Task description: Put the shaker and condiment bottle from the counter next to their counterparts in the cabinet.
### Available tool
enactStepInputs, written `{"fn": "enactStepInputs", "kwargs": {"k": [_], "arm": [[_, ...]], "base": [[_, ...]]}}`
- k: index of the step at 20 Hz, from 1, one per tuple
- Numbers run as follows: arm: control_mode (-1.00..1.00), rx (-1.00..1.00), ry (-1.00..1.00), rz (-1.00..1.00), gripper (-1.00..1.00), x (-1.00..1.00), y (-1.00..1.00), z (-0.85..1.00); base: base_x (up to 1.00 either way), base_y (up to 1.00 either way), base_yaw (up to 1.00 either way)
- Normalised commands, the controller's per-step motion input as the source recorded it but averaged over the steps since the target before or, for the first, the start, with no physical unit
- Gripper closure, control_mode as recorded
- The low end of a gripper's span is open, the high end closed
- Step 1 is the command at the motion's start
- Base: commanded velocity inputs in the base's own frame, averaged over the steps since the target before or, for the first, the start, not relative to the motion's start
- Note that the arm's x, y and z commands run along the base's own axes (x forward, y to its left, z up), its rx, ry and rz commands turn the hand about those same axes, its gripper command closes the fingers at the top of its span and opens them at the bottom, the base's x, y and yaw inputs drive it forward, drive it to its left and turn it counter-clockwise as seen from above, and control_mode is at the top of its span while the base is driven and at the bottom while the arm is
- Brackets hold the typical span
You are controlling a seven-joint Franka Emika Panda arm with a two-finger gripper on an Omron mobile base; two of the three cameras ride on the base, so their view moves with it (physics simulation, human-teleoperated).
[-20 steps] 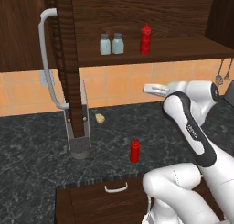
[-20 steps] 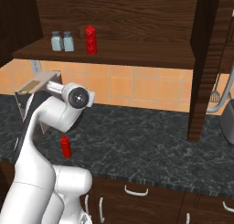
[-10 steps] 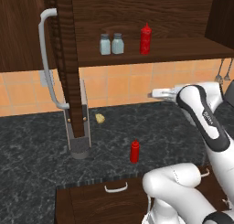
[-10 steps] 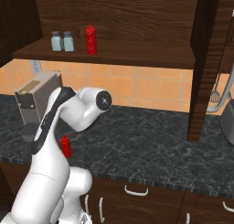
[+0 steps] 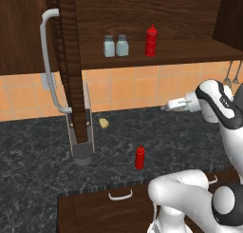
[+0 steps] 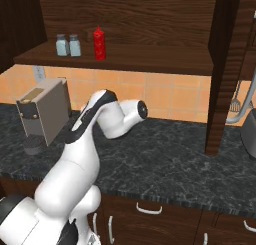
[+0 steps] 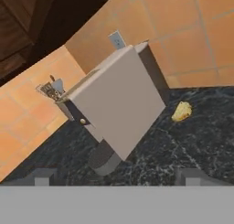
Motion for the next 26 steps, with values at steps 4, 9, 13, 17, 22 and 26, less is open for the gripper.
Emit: {"fn": "enactStepInputs", "kwargs": {"k": [4,9,13,17,22,26], "arm": [[-1.0,0.03,-0.02,0.39,-1.0,0.0,-0.57,-0.69],[-1.0,0.0,-0.1,0.45,-1.0,0.0,-0.33,-0.45],[-1.0,-0.01,-0.38,0.38,-1.0,-0.12,-0.06,-0.28],[-1.0,-0.03,-0.63,0.35,-1.0,-0.59,0.0,-0.57],[-1.0,0.0,-0.49,0.19,-1.0,-0.89,0.02,-0.43],[-1.0,0.08,-0.21,0.1,-1.0,-0.42,0.0,0.0]], "base": [[0.0,0.0,0.0],[0.0,0.0,0.0],[0.0,0.0,0.0],[0.0,0.0,0.0],[0.0,0.0,0.0],[0.0,0.0,0.0]]}}
